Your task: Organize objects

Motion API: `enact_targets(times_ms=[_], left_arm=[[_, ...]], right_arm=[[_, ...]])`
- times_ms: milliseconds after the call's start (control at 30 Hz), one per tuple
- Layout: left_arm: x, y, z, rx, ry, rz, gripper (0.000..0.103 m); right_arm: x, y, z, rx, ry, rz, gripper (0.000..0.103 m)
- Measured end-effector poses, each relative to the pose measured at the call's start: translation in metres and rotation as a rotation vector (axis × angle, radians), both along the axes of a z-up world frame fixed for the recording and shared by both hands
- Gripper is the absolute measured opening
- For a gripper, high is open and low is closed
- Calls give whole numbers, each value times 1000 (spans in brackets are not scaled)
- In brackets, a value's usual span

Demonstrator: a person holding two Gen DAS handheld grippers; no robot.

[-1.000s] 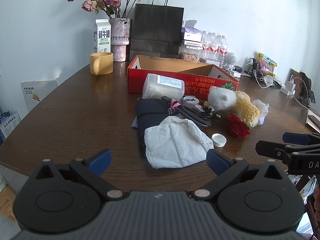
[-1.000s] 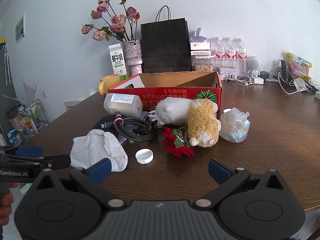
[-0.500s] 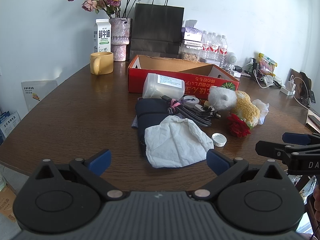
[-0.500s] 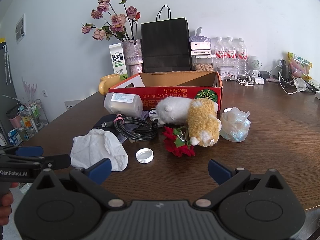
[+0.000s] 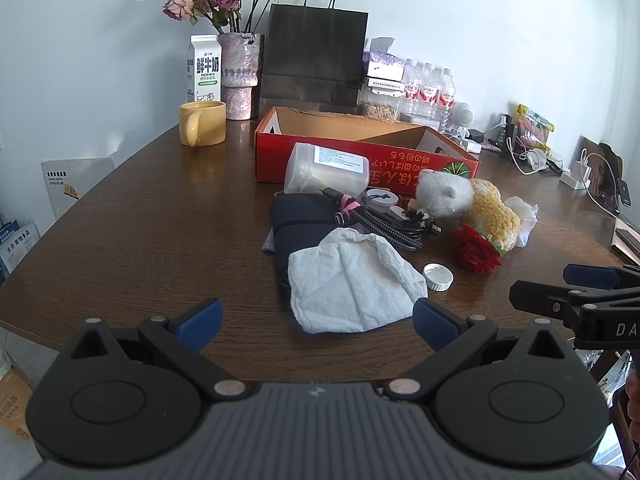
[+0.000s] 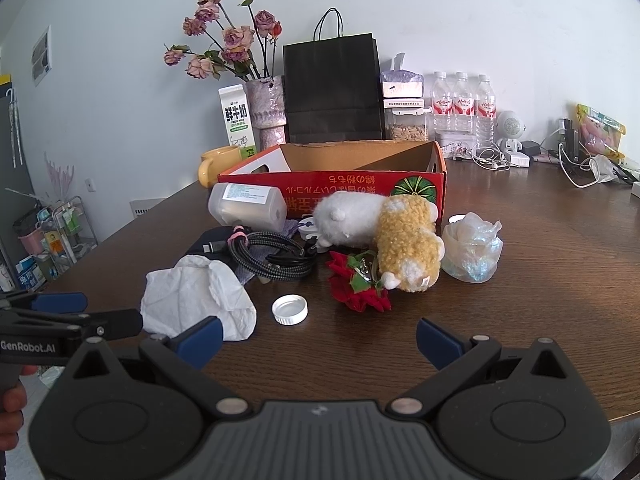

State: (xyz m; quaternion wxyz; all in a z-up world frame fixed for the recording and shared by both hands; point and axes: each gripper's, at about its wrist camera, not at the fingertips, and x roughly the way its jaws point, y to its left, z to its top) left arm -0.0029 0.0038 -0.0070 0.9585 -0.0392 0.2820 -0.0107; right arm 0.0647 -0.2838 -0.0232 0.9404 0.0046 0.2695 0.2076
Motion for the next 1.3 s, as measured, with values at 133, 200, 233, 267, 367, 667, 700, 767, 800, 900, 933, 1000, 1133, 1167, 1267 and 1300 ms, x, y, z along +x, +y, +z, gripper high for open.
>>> enact_targets(times_ms=[133, 200, 233, 267, 367, 667, 700, 767, 800, 900, 933, 1000, 1133, 1167, 1267, 1300], left_arm=[[3, -3, -2, -1, 10, -7, 103], [8, -5, -3, -3, 17, -14, 103], [10, -7, -3, -3, 21, -15, 103], [13, -8, -4, -3, 25, -15, 103], [21, -13, -7, -2, 38, -17, 103], [54, -33, -19, 18, 78, -25, 103], [57, -35, -20, 20, 82, -22, 103], [63, -38, -22, 29, 89, -9, 103], [66, -39, -23, 32, 94, -2, 103], [73, -45, -26, 58, 97, 22, 103], [74, -47, -27, 69, 100, 29, 103], [78, -48, -31, 79, 124, 46, 103], [78, -47, -35, 61, 120, 58, 103], [77, -46, -35, 58, 119, 60, 103], [74, -47, -35, 55, 109, 51, 97], [72, -48, -34, 59, 106, 46, 93]], right_arm=[[0, 0, -1, -5, 1, 0, 103], [0, -1, -1, -9, 1, -2, 103], [1, -1, -2, -11, 2, -2, 103], [2, -1, -3, -13, 2, -3, 103], [12, -3, -6, -19, 6, -7, 103], [33, -15, -15, -34, 12, -22, 103], [36, -16, -16, -36, 14, -22, 103], [40, -18, -19, -36, 20, -20, 103], [43, -19, -21, -36, 23, -18, 103], [49, -22, -24, -33, 29, -12, 103], [51, -22, -25, -31, 32, -9, 103], [54, -23, -27, -29, 36, -1, 103], [56, -22, -31, -26, 43, 20, 103], [56, -22, -32, -27, 44, 24, 103], [55, -20, -33, -31, 47, 38, 103], [54, -19, -33, -34, 47, 41, 103]])
